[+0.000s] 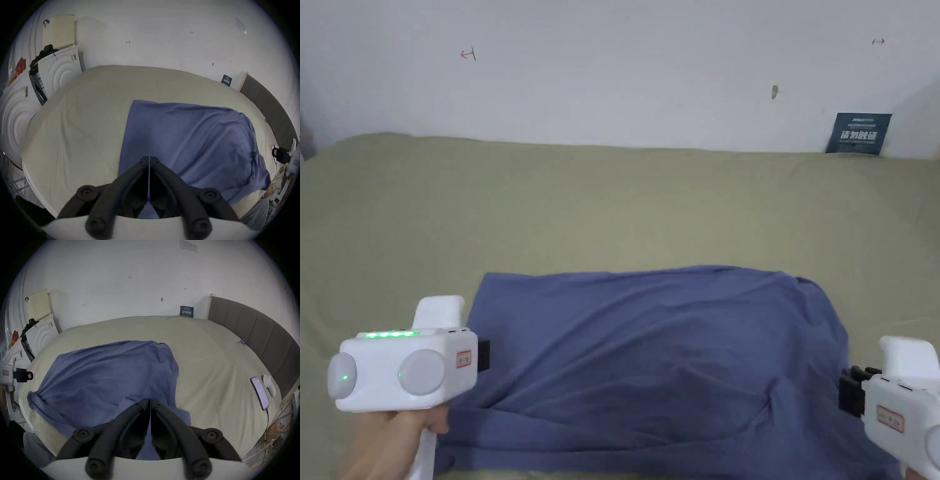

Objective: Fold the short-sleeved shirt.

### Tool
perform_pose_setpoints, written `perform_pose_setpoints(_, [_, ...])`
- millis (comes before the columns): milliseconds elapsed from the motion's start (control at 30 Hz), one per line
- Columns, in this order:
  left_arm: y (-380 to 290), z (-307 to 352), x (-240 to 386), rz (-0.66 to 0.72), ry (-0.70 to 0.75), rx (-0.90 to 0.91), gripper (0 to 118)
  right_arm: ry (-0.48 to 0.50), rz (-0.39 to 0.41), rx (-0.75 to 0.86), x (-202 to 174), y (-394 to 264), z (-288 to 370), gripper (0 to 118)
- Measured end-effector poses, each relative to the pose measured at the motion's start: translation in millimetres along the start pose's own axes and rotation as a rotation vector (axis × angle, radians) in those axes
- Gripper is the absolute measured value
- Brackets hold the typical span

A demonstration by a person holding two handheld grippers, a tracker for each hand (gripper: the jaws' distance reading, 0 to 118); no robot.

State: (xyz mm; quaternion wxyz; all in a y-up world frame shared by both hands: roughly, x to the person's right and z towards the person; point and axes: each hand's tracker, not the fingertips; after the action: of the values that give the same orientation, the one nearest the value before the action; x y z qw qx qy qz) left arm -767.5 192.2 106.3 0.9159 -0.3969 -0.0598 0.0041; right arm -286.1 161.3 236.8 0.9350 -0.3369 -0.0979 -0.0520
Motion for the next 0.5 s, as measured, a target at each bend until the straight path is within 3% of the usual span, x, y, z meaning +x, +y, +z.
perform_pose_setpoints(300, [89, -97, 2, -0.002, 0.113, -0.028, 2, -0.004, 0.022, 0.029, 0, 53, -59, 7])
perform_pose_setpoints(367, [107, -128, -3, -0.015, 0.141, -0.062, 9, -0.008, 0.037, 0.028, 0, 61, -69, 7])
perform_pose_setpoints(400, [114, -141, -5, -0.022, 0.147, -0.079, 24, -0.007, 0.04, 0.022, 1, 63, -75, 7])
perform_pose_setpoints(433, [119, -154, -5, -0.02, 0.158, -0.084, 55, -0.006, 0.042, 0.017, 3, 65, -82, 7])
perform_pose_setpoints(467, [124, -166, -6, -0.013, 0.161, -0.088, 105, -0.008, 0.045, 0.012, 5, 67, -86, 7])
perform_pose_setpoints(500, [128, -177, -8, -0.015, 0.153, -0.13, 118, -0.013, 0.05, 0.007, 6, 67, -91, 7])
